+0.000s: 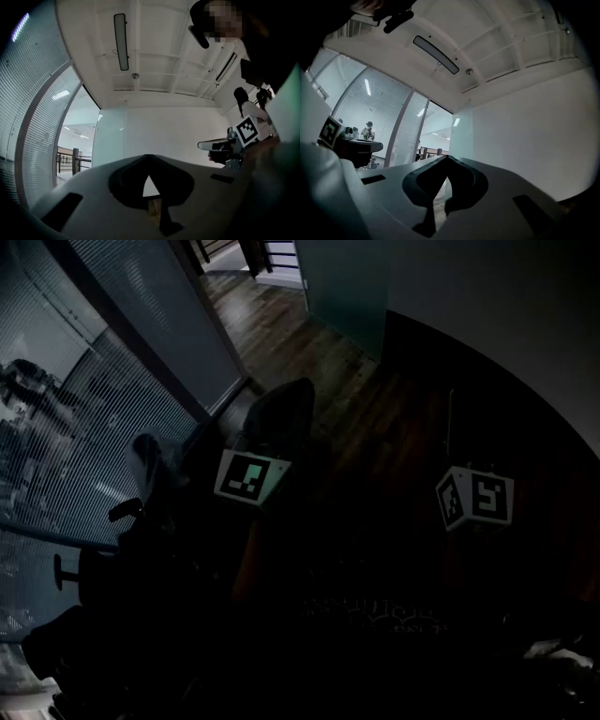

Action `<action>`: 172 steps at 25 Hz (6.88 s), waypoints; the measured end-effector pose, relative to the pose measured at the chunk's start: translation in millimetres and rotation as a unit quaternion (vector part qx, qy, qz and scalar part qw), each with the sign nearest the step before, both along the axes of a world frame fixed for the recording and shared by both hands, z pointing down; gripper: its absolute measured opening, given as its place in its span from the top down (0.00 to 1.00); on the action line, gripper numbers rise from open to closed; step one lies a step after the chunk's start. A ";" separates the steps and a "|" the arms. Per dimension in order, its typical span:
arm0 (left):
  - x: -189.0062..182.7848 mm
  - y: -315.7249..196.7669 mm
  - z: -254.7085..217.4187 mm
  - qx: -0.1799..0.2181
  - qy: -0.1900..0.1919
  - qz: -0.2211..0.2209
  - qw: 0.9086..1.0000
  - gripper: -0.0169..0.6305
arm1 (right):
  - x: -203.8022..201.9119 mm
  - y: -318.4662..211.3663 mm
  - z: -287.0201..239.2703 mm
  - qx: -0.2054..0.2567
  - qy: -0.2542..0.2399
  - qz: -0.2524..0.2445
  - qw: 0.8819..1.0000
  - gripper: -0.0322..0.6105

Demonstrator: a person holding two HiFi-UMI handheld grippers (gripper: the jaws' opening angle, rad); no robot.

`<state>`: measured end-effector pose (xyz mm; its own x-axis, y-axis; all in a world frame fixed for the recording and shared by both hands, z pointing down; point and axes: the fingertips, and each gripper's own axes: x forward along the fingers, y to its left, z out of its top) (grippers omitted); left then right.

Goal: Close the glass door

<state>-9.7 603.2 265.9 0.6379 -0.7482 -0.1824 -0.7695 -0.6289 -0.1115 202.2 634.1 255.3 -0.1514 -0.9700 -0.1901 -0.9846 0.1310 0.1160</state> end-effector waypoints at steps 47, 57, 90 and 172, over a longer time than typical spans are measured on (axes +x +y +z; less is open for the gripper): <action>62.9 17.7 22.8 -0.004 -0.006 0.017 1.000 0.97 | 48.3 -13.8 26.8 -0.025 -0.006 -0.042 0.999 0.94; 41.2 -69.8 18.1 -0.003 0.013 -0.002 1.000 0.97 | 37.6 -93.1 28.7 -0.029 -0.005 -0.033 0.999 0.95; 50.8 -355.6 11.7 0.000 0.013 -0.001 1.000 0.97 | 66.1 -372.3 24.0 -0.031 -0.008 -0.006 0.999 0.94; 168.5 -959.9 21.7 -0.014 -0.005 -0.021 1.000 0.97 | 197.3 -1002.9 46.8 -0.065 -0.007 -0.013 0.998 0.94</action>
<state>158.8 -356.6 287.6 0.6072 -0.7795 -0.1538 -0.7945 -0.5987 -0.1019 399.5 -368.8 302.2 -0.1745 -0.9825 -0.0651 -0.9822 0.1690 0.0818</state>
